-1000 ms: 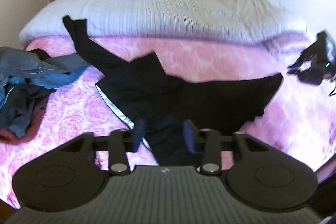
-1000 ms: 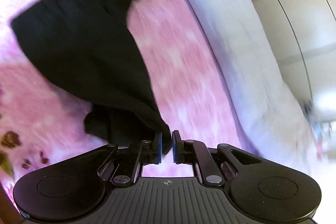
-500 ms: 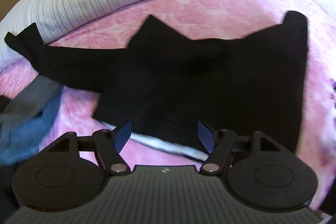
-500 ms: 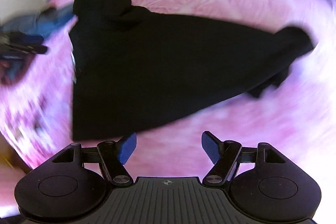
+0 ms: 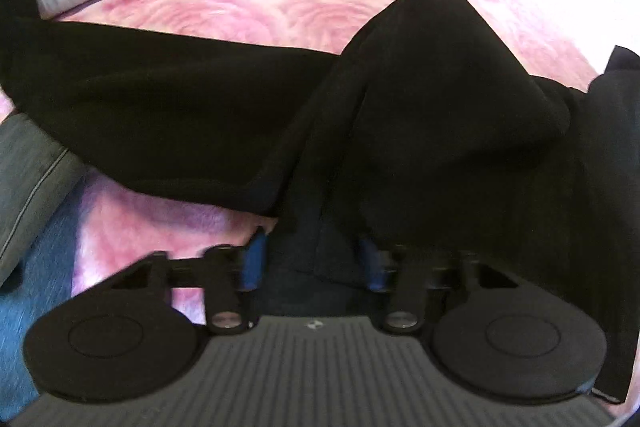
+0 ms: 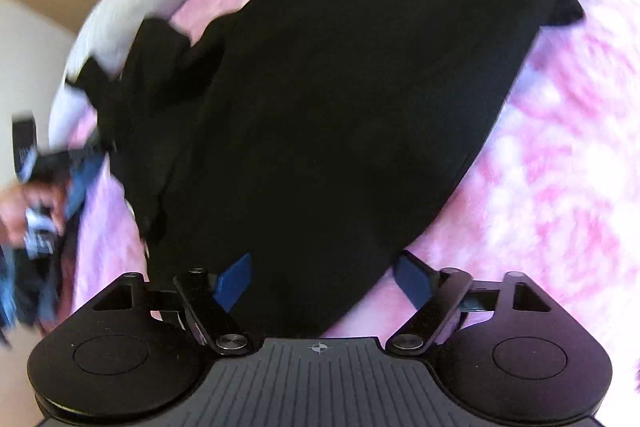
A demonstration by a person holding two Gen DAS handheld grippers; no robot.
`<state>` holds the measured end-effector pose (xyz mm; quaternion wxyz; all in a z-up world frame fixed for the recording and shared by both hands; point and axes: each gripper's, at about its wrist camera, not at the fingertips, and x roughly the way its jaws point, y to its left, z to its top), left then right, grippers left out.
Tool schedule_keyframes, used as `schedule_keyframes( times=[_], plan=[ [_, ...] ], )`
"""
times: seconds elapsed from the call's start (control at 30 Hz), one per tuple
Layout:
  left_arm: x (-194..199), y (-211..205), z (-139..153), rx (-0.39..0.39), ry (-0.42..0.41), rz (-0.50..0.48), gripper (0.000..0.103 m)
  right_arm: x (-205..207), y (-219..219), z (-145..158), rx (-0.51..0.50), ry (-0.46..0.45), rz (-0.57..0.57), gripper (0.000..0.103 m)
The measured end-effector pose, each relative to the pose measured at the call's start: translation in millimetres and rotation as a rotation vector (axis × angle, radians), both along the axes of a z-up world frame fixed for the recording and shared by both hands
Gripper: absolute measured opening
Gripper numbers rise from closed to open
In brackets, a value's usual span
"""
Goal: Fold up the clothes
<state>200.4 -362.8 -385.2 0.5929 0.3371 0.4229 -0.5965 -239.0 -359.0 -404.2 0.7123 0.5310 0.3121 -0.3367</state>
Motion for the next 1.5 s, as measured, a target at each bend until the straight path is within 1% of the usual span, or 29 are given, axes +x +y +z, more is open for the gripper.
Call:
schedule_keyframes(
  times=[0.03, 0.07, 0.1, 0.13, 0.2, 0.27, 0.37, 0.43, 0.53, 0.57, 0.63, 0.67, 0.77, 0.8, 0.83, 0.9, 0.93, 0.97, 1.0, 1.03, 1.07, 1.1, 1.13, 1.2, 1.27, 1.37, 1.43, 1.47, 1.5],
  plan=[
    [-2, 3, 6, 0.004, -0.002, 0.004, 0.014, -3, -3, -1, 0.035, -0.022, -0.023, 0.072],
    [-5, 7, 13, 0.007, -0.004, 0.006, 0.01, -5, -7, -1, 0.073, -0.032, -0.033, 0.038],
    [-10, 13, 21, 0.005, -0.013, -0.003, 0.009, -7, -12, -2, 0.106, -0.037, -0.027, 0.016],
    [-16, 19, 30, 0.003, -0.021, -0.013, 0.009, -8, -17, -3, 0.138, -0.042, -0.018, 0.013],
    [-29, 34, 51, -0.001, -0.028, -0.023, 0.008, -9, -26, 5, 0.143, -0.024, 0.042, 0.011],
    [-47, 54, 74, 0.002, -0.025, -0.021, 0.008, -14, -34, 21, 0.132, -0.019, 0.12, 0.009],
    [-87, 95, 112, 0.016, 0.002, 0.011, 0.008, -42, -52, 59, 0.096, -0.003, 0.265, 0.008],
    [-129, 131, 136, 0.033, 0.042, 0.049, 0.008, -71, -66, 87, 0.053, 0.038, 0.382, 0.008],
    [-220, 181, 156, 0.073, 0.157, 0.093, 0.008, -134, -94, 122, -0.047, 0.144, 0.573, 0.008],
    [-261, 196, 158, 0.092, 0.202, 0.1, 0.008, -156, -104, 133, -0.09, 0.186, 0.636, 0.003],
    [-337, 215, 155, 0.128, 0.29, 0.094, 0.008, -203, -127, 153, -0.168, 0.284, 0.754, 0.0],
    [-379, 219, 152, 0.142, 0.338, 0.078, 0.008, -224, -138, 161, -0.2, 0.338, 0.789, 0.0],
    [-475, 205, 137, 0.163, 0.409, 0.044, 0.008, -286, -174, 183, -0.342, 0.559, 0.865, 0.0],
    [-497, 195, 132, 0.163, 0.417, 0.03, 0.008, -300, -184, 186, -0.345, 0.548, 0.843, 0.0],
    [-519, 184, 126, 0.171, 0.403, 0.001, 0.008, -314, -193, 188, -0.342, 0.525, 0.815, 0.0],
    [-548, 163, 117, 0.198, 0.352, -0.061, 0.009, -340, -212, 193, -0.336, 0.481, 0.759, 0.0],
    [-556, 154, 115, 0.223, 0.321, -0.085, 0.01, -354, -222, 196, -0.333, 0.458, 0.73, 0.0],
    [-558, 146, 114, 0.255, 0.307, -0.102, 0.011, -367, -231, 199, -0.33, 0.436, 0.702, 0.001],
    [-557, 141, 114, 0.28, 0.303, -0.118, 0.014, -358, -228, 190, -0.309, 0.405, 0.694, 0.004],
    [-555, 138, 118, 0.302, 0.298, -0.146, 0.016, -346, -222, 181, -0.286, 0.372, 0.688, 0.013],
    [-549, 137, 124, 0.324, 0.291, -0.181, 0.021, -334, -217, 171, -0.262, 0.34, 0.682, 0.036],
    [-543, 137, 130, 0.342, 0.293, -0.204, 0.029, -327, -210, 159, -0.234, 0.318, 0.686, 0.05],
    [-530, 136, 138, 0.35, 0.306, -0.228, 0.031, -320, -203, 143, -0.207, 0.296, 0.686, 0.068],
    [-503, 133, 153, 0.365, 0.33, -0.276, 0.031, -309, -187, 111, -0.15, 0.251, 0.674, 0.068],
    [-475, 122, 169, 0.345, 0.319, -0.327, 0.034, -303, -171, 84, -0.097, 0.211, 0.639, 0.068],
    [-432, 105, 193, 0.316, 0.3, -0.401, 0.051, -296, -158, 54, -0.062, 0.21, 0.579, 0.068],
    [-403, 68, 191, 0.27, 0.205, -0.406, 0.057, -290, -150, 37, -0.043, 0.226, 0.548, 0.068],
    [-391, 48, 185, 0.23, 0.14, -0.401, 0.063, -288, -146, 29, -0.035, 0.234, 0.533, 0.068],
    [-381, 29, 177, 0.179, 0.066, -0.392, 0.064, -285, -142, 22, -0.027, 0.241, 0.518, 0.068]
  ],
)
